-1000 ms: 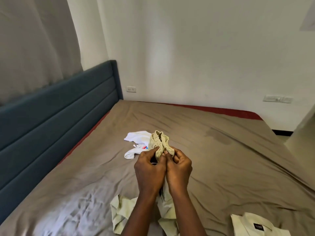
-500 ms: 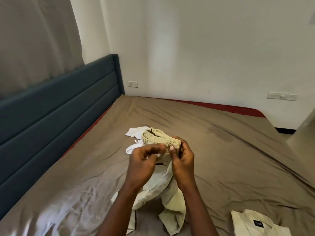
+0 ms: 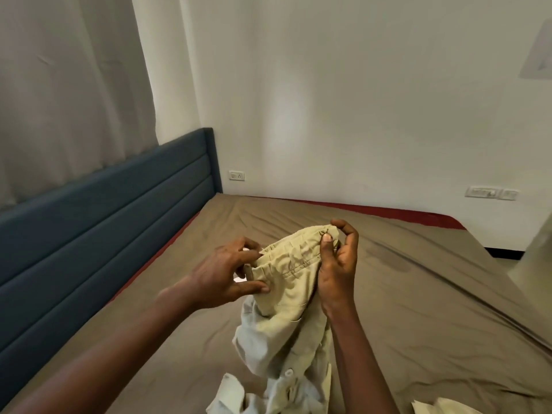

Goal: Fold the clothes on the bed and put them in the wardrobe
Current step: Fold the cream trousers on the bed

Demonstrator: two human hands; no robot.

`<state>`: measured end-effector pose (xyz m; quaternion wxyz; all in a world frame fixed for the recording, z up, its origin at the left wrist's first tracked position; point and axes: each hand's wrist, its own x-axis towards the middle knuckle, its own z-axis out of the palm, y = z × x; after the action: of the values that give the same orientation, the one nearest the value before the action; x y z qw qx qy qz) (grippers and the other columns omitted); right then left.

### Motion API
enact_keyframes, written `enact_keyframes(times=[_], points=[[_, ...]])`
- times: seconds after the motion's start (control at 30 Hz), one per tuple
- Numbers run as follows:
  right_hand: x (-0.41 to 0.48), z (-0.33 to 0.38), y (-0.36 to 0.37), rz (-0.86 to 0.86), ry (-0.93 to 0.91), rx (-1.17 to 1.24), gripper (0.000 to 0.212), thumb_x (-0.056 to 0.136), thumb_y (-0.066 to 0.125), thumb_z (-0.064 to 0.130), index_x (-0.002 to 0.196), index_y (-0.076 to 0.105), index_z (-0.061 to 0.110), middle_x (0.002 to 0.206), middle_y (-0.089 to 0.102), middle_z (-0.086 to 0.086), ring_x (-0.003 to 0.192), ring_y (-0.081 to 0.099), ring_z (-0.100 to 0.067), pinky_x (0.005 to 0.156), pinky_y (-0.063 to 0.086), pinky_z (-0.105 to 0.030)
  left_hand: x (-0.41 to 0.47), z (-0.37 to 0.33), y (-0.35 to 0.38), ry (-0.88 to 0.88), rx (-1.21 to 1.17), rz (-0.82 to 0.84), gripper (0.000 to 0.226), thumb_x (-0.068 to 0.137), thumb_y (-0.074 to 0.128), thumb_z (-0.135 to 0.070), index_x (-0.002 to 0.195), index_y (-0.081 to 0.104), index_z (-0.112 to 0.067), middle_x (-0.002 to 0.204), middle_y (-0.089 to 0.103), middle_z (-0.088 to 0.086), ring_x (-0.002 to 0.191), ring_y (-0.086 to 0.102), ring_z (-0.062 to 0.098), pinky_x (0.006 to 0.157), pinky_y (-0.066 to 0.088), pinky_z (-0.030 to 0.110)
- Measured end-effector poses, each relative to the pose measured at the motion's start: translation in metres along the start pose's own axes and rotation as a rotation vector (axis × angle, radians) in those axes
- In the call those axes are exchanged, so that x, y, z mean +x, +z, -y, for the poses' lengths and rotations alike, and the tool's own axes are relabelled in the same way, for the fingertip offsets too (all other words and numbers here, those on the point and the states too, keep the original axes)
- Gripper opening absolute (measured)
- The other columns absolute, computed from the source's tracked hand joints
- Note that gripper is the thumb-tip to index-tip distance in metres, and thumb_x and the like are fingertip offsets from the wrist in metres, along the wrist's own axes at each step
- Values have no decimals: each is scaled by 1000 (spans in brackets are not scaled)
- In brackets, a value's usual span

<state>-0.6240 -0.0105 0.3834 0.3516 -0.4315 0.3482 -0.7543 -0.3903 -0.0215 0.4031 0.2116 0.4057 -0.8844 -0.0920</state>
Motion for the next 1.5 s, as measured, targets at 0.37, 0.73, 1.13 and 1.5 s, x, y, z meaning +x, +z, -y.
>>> enact_keyframes(times=[0.37, 0.73, 1.13, 1.5], points=[[8, 9, -27, 49, 25, 3, 33, 108, 46, 3, 132, 52, 25, 81, 45, -8, 65, 39, -16, 55, 36, -26, -20, -49, -5, -1, -25, -194, 45, 96, 52, -69, 89, 64, -27, 98, 58, -12, 83, 60, 9, 68, 56, 26], [28, 31, 3, 78, -320, -659, 50, 102, 37, 44, 146, 52, 27, 148, 54, 4, 139, 48, -16, 119, 32, -47, 26, -98, -43, -297, -499, -461, 58, 82, 87, -17, 124, 49, -30, 104, 69, -3, 94, 71, 18, 83, 62, 47], [16, 34, 12, 224, -460, -437, 46, 104, 45, 41, 60, 32, 39, 53, 32, 12, 51, 30, -3, 53, 22, -31, -45, -81, -4, -842, -816, -614, 71, 88, 60, -72, 107, 69, -5, 93, 78, 8, 80, 75, 22, 91, 60, 55], [27, 30, 39, 131, -536, -663, 43, 105, 47, 47, 64, 44, 32, 54, 37, 11, 50, 39, -12, 51, 31, -35, -81, -33, 104, -1139, -1529, -281, 66, 83, 77, -49, 133, 67, -8, 126, 71, 20, 120, 67, 36, 108, 49, 58]])
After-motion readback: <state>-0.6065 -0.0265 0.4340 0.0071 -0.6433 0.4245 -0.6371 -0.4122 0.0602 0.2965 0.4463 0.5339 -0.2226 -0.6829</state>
